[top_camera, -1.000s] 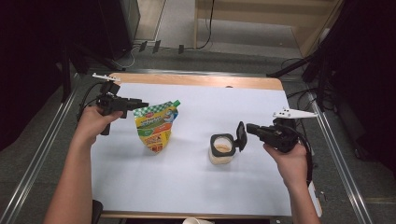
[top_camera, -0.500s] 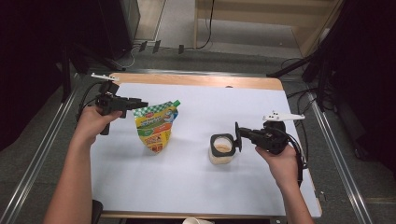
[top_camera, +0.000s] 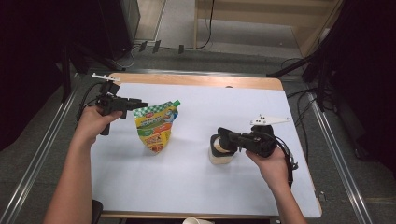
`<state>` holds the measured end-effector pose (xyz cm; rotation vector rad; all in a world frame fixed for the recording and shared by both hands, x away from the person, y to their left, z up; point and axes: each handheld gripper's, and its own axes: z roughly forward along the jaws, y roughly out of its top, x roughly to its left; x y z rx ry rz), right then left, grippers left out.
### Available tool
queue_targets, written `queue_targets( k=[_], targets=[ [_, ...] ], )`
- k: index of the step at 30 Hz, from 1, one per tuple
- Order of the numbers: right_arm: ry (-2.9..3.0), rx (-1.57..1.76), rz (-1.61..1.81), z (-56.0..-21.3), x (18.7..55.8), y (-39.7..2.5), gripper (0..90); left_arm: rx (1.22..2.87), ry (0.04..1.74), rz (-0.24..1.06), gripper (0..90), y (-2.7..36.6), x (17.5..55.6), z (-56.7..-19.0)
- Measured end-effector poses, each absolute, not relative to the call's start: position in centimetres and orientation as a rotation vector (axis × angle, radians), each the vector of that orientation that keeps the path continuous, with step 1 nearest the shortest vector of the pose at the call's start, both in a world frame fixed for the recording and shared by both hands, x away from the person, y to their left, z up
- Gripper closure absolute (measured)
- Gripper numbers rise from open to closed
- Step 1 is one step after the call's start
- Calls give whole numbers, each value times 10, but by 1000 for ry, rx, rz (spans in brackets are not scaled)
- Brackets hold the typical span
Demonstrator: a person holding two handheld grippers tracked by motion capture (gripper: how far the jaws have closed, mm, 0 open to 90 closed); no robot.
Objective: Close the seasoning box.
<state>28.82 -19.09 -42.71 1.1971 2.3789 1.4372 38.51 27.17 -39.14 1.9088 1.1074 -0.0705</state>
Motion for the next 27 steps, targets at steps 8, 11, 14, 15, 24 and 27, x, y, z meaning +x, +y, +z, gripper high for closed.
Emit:
queue_targets(
  k=[8, 11, 14, 15, 24, 27],
  targets=[
    [2419, 1159, 1400, -438, 287, -175, 900, 1912, 1106, -70, 418, 271, 385, -392],
    [2440, 1125, 1390, -442, 286, -169, 900, 1911, 1108, -68, 418, 271, 385, -392],
    [2441, 1119, 1388, -442, 286, -167, 900, 1910, 1108, -69, 417, 271, 385, -392],
    [2444, 1115, 1389, -442, 285, -166, 890, 1913, 1108, -67, 417, 271, 385, -393],
    [2419, 1127, 1403, -439, 287, -173, 770, 1914, 1112, -70, 416, 271, 385, -393],
    [2398, 1130, 1417, -438, 288, -178, 698, 1914, 1111, -71, 414, 271, 385, -393]
  ],
)
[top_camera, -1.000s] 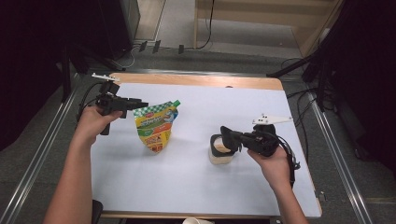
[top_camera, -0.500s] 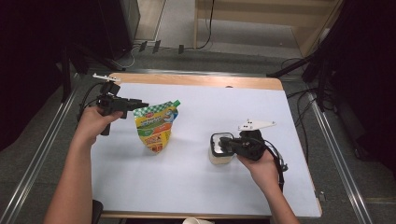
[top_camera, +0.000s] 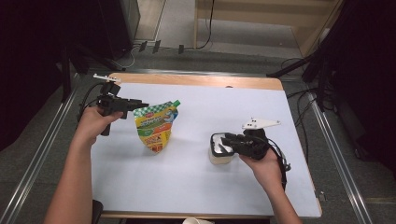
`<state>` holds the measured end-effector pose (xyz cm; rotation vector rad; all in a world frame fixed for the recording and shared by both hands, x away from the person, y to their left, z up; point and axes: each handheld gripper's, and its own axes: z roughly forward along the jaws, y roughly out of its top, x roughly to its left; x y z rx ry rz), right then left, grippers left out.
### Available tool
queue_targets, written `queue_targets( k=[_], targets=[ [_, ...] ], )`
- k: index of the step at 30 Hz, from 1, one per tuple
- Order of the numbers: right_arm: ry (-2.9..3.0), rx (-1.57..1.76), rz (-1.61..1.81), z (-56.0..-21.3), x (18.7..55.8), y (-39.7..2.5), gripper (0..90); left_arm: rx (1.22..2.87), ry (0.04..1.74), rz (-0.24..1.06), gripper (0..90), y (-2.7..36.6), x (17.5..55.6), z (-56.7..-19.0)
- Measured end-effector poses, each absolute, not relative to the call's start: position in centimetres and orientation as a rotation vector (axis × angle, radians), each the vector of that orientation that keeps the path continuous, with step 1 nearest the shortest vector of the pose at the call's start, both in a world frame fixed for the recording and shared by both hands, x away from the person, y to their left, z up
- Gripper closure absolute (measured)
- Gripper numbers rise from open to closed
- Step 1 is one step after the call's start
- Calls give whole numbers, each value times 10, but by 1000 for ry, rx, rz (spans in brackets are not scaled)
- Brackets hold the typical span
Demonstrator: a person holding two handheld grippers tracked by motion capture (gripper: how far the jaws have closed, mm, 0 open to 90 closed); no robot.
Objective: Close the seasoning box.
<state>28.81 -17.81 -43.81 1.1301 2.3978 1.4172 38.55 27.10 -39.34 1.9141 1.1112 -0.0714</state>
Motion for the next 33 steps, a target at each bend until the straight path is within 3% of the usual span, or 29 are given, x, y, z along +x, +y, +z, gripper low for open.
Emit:
queue_targets(
  k=[10, 33],
  targets=[
    [2351, 1125, 1433, -439, 292, -191, 555, 1911, 1116, -64, 411, 273, 385, -393],
    [2227, 1219, 1409, -448, 304, -238, 430, 1916, 1116, -68, 410, 271, 386, -395]
  ],
)
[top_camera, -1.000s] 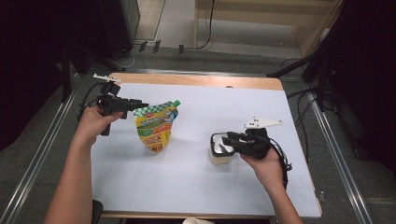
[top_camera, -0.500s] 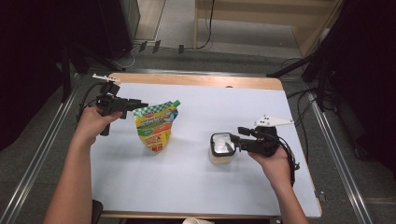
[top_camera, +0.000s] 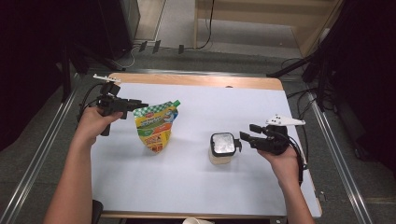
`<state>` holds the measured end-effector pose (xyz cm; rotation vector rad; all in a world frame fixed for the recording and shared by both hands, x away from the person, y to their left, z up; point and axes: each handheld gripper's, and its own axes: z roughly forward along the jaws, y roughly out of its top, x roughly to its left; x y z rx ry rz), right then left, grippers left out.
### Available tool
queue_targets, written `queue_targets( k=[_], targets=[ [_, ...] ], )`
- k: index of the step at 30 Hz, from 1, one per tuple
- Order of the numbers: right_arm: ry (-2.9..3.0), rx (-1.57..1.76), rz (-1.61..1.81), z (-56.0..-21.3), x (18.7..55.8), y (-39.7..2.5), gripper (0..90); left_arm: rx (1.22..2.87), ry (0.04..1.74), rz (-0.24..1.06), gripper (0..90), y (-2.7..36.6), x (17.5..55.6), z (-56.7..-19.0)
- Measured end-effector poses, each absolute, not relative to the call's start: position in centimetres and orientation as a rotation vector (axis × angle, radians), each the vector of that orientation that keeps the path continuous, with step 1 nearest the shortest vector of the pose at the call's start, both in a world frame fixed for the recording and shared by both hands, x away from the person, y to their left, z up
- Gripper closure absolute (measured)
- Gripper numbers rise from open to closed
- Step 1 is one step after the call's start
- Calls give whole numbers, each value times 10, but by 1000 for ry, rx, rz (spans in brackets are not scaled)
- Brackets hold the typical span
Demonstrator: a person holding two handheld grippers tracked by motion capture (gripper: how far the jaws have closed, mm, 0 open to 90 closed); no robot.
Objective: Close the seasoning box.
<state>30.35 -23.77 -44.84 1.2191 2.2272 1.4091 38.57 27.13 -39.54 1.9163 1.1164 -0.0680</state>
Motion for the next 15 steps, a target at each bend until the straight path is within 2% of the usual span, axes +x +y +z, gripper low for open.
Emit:
queue_targets(
  k=[5, 15],
  targets=[
    [2213, 1250, 1405, -455, 307, -247, 399, 1920, 1116, -72, 410, 271, 386, -397],
    [2206, 1332, 1366, -470, 312, -254, 395, 1922, 1128, -75, 409, 271, 387, -400]
  ],
)
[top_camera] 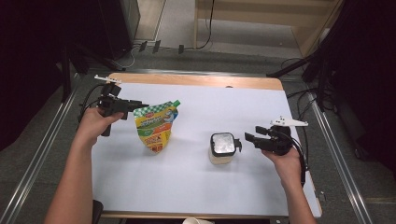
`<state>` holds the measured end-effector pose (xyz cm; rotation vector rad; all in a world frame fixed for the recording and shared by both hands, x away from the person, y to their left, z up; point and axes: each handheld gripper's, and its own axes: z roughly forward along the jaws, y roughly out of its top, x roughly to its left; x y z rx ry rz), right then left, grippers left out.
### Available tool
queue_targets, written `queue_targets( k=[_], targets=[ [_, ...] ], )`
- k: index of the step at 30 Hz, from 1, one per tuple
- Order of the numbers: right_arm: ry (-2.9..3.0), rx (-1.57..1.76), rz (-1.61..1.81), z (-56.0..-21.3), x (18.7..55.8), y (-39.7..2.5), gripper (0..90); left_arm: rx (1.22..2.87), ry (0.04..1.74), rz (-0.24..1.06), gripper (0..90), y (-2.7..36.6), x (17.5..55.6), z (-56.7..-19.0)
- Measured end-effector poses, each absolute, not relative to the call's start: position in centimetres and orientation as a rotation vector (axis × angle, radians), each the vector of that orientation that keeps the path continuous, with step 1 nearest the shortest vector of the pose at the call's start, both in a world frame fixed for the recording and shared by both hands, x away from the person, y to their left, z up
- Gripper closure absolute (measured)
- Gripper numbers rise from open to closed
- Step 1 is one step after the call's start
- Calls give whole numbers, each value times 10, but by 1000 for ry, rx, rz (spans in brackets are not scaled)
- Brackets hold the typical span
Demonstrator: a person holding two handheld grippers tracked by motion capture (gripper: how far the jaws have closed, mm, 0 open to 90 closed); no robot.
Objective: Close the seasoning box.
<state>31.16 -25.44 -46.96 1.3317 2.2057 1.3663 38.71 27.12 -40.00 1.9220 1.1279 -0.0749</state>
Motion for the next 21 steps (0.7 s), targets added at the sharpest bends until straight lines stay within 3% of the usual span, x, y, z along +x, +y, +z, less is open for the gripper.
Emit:
queue_targets(
  k=[21],
  targets=[
    [2213, 1364, 1286, -483, 313, -253, 393, 1922, 1143, -91, 391, 272, 390, -408]
  ],
)
